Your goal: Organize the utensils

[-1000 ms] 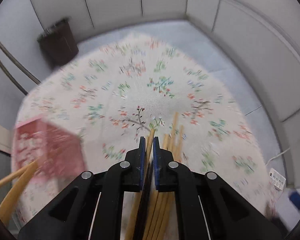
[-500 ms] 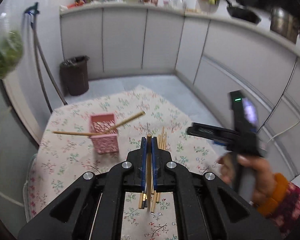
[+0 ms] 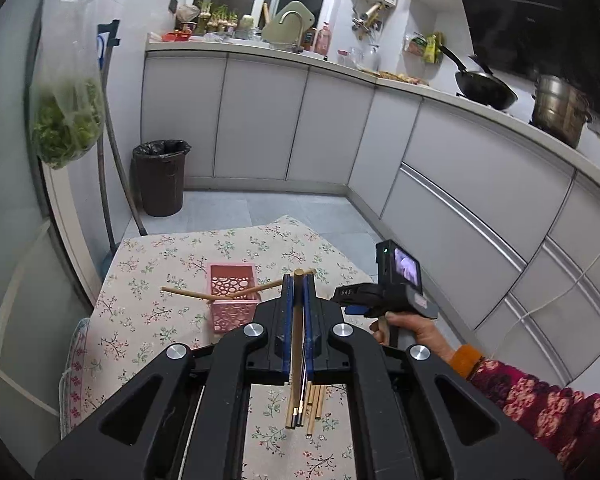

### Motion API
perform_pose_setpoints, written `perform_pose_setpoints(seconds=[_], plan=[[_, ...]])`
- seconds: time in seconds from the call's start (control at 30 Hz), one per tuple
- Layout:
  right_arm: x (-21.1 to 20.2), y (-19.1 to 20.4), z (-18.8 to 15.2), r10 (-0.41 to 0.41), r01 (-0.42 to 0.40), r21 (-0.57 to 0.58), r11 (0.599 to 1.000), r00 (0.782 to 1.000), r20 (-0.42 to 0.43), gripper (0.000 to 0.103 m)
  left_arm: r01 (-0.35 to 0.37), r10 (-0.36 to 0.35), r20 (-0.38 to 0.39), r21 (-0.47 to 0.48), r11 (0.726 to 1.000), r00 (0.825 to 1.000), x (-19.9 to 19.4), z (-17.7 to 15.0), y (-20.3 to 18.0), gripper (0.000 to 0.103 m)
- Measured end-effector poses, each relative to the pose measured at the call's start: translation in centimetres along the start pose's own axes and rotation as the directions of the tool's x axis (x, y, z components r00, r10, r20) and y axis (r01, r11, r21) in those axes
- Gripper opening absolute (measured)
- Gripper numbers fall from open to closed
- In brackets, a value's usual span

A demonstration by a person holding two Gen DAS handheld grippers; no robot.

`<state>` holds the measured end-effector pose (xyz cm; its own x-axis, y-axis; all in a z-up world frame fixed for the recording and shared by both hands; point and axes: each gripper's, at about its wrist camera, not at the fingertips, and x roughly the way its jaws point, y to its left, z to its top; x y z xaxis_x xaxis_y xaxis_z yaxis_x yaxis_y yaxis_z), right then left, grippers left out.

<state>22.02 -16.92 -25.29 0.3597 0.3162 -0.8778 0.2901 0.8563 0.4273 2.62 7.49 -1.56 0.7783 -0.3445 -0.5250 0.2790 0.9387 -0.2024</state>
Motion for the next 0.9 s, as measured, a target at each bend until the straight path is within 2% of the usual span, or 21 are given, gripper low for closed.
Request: perform_pose_setpoints(seconds=[0.2, 0.33, 0.5, 0.63, 0.7, 0.9], plan=[[2.2, 0.0, 0.6, -0.080, 0.080, -0.001, 0.997, 0.997, -0.015, 0.029, -0.002, 0.002, 0.015, -0.006, 1.000, 1.000, -0.3, 0.1, 0.6, 0.004], [3.5, 0.0, 0.6, -0.109, 0.109, 0.000, 0.994, 0.993, -0.037, 0.018, -0.013, 0.013, 0.016, -0.014, 1.000, 1.000, -0.4, 0.1, 1.2, 0.004], [3.9, -0.1, 0.8, -0.099, 0.100, 0.029, 0.995, 0.995, -0.029, 0.014, -0.022, 0.022, 0.015, -0.023, 0.999, 1.000, -0.6, 0.1, 1.7, 0.004], [4.1, -0.3, 0.8, -0.076, 0.077, 0.038, 0.996, 0.997, -0.024, 0.005, -0.031, 0.031, 0.012, -0.031, 0.999, 0.999, -0.6, 0.0, 2.0, 0.004], [3.8, -0.4, 0.7, -0.070, 0.071, 0.038, 0.997, 0.997, -0.016, 0.005, -0.033, 0.033, 0.009, -0.034, 0.999, 0.999, -0.6, -0.1, 2.1, 0.004], [0.2, -0.4, -0.5, -0.049, 0.050, -0.006, 0.999, 0.998, 0.026, 0.005, -0.033, 0.033, 0.015, -0.037, 0.999, 0.999, -1.5, -0.1, 2.1, 0.004]])
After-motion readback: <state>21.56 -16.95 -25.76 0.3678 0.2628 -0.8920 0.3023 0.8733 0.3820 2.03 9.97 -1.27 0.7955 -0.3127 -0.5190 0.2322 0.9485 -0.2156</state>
